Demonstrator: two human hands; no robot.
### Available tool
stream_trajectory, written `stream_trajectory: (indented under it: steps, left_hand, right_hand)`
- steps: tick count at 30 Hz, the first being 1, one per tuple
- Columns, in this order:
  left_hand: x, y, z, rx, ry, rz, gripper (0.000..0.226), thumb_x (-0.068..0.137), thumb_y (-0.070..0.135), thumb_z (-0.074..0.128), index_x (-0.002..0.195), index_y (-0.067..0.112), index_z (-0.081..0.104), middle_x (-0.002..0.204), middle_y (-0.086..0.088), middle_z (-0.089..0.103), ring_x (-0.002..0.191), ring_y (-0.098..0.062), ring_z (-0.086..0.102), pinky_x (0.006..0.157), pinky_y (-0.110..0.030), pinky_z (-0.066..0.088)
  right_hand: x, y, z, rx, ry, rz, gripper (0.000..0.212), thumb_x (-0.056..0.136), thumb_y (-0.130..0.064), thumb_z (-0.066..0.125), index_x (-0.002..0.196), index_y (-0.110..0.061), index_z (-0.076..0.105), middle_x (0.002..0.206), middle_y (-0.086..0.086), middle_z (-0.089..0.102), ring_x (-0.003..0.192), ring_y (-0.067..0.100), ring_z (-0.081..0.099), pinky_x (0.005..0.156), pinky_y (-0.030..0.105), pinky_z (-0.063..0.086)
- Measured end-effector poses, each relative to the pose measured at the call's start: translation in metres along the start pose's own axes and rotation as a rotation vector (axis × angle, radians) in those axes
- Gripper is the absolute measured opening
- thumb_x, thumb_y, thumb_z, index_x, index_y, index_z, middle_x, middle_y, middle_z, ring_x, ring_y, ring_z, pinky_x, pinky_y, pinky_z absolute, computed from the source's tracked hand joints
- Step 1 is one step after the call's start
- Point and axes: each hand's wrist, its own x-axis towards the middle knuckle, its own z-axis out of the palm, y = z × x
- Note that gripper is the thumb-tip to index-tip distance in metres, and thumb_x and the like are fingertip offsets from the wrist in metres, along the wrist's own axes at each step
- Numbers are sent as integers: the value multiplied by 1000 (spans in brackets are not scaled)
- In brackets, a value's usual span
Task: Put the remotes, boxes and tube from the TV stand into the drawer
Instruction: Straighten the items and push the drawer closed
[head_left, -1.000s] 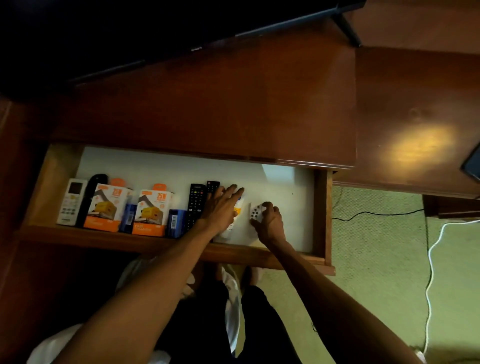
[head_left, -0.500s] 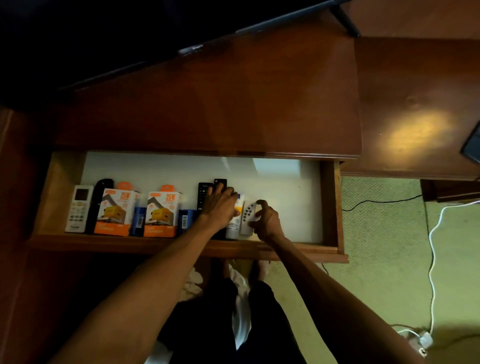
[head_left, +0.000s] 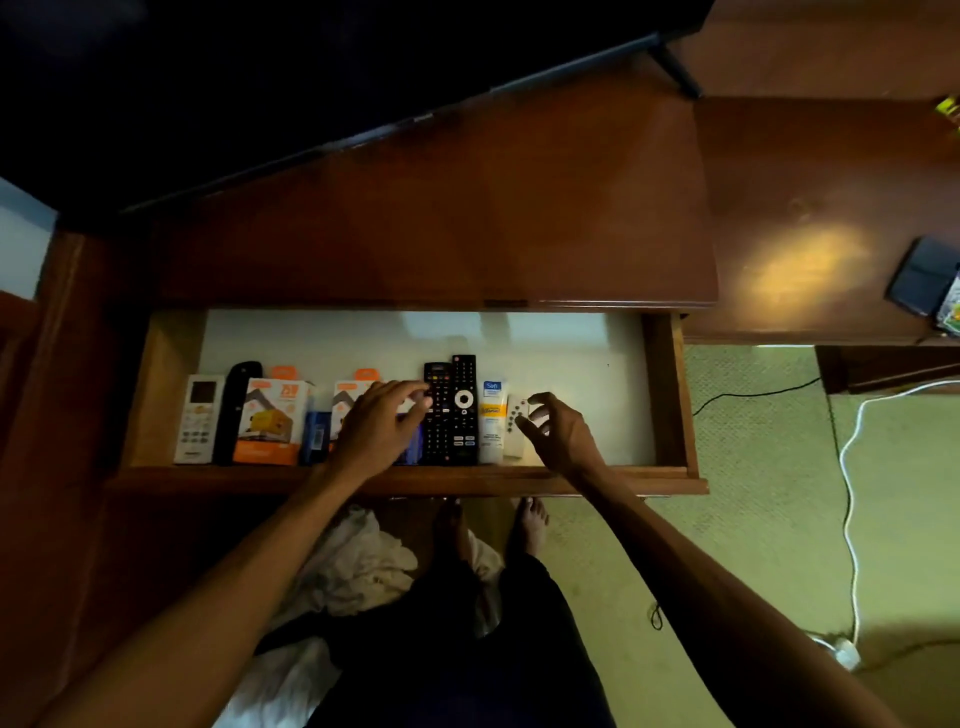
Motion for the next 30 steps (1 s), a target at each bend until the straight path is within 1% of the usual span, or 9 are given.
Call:
stream_trajectory:
  steps: [3,5,8,10,14,16,22,25,30]
  left_hand:
    - [-36,-29,-16,-58,59,-85,43,89,55,53,115,23,65,102,4,66,99,-17,64,85,-37,55]
    - [-58,-43,-25,-8,70,-84,50,80,62,63,116,26,65,108,6,64,106,-14,59,90,-33,50]
    - [-82,-56,-38,19,-44,-86,68,64,59,81,123,32,61,116,14,52,111,-5,44,95,-26,39]
    - [-88,-69,-40,70,-137,-111,76,62,51,86,129,33,57,122,11,50,119,-7,40,99,-26,34]
    - [-88,-85,-39,130,-156,-116,78,62,38,88,132,27,55,135,-2,52,131,-23,41,105,-29,29]
    - [-87,-85,-39,143,-160,-73,79,63,37,87,134,28,53,139,0,48,132,-22,40,109,-34,30]
    - [-83,-87,-47,255,-129,44,82,62,49,83,135,36,49,146,7,37,135,-18,34,109,-40,33]
    - [-75,-85,-49,293,-138,80,83,62,52,81,137,35,49,147,8,37,135,-17,33,109,-40,33]
    - [-58,-82,-53,314,-123,92,87,63,52,82,140,33,45,153,7,26,139,-20,28,111,-44,32]
  right_hand:
    - [-17,-9,6,-56,-60,-139,52,87,-47,64,125,-13,54,113,8,67,93,22,65,80,40,55]
    - [-26,-12,13,-162,-144,-232,71,77,-58,67,131,-15,50,123,8,60,106,25,59,88,41,51]
    - [-34,-15,22,-399,-244,-301,100,62,-72,71,141,-21,37,141,8,46,121,29,49,99,44,46]
    - [-35,-18,28,-490,-263,-304,110,55,-78,70,143,-24,31,146,7,39,127,29,43,104,46,41]
    - [-33,-25,32,-616,-242,-324,107,61,-68,74,145,-20,29,149,9,34,132,31,39,106,45,36]
    - [-33,-28,32,-690,-229,-369,104,64,-64,74,146,-20,28,151,8,32,136,30,35,110,45,33]
    - [-34,-40,23,-844,-192,-460,113,62,-74,67,151,-21,21,156,6,28,140,28,31,114,48,24]
    - [-30,-41,21,-848,-163,-446,116,60,-75,67,151,-22,21,155,7,30,140,28,32,113,49,24]
    - [-15,-47,13,-855,-124,-428,119,56,-76,69,151,-23,21,154,7,31,139,28,34,111,49,27]
